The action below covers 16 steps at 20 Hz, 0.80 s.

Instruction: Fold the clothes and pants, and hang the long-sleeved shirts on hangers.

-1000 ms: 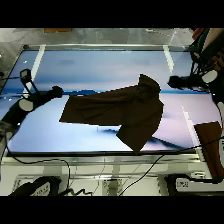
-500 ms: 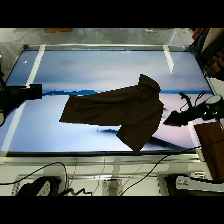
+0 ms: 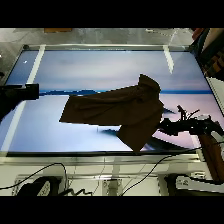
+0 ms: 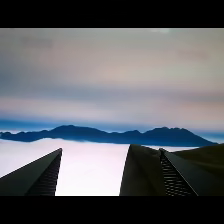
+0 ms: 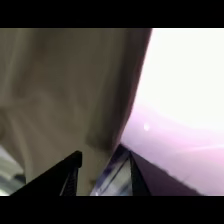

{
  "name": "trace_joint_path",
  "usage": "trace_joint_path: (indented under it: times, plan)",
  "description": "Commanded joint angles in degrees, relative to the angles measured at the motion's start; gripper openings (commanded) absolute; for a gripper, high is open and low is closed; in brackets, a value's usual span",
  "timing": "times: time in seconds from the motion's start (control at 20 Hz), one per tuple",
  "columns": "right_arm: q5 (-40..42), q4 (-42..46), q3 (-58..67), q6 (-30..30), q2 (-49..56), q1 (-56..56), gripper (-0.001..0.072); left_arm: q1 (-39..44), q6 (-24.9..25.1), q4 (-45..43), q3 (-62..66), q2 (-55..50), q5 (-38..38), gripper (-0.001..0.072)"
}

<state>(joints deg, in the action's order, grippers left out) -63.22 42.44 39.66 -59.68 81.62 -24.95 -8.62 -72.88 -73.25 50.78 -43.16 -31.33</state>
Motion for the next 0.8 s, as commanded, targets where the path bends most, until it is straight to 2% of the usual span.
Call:
trace_joint_path:
  times: [0.0,0.2,0.35,0.45,0.65,0.75]
  plan:
    - [8.8,-3.5,-0.8,-1.1,0.1,0.0,0.0335,-0.1,-0.3,0.0,0.0,0.1,0.0,0.0695]
    - [10.0,-5.2,-0.8,-1.1,0.3,2.1,0.0334,-0.1,-3.0,0.0,-0.1,-0.4,0.0,0.0695]
    - [8.8,-3.9,-0.8,-0.8,0.3,6.6,0.0305,-0.1,-3.5,0.0,-0.1,-1.6,-0.4,0.0695]
    - [8.4,-2.0,-0.8,-0.8,0.0,7.6,0.0304,-0.2,-3.4,-0.1,-0.1,-2.2,-3.1,0.0694]
    - [4.2,2.6,-0.6,-0.6,-0.9,5.7,0.0304,-3.0,-3.4,-0.1,-0.1,-3.6,-13.2,0.0695]
    - [2.3,3.3,-0.6,2.1,-1.3,5.2,0.0178,-4.8,-3.4,-0.1,-0.1,-5.0,-17.1,0.0694]
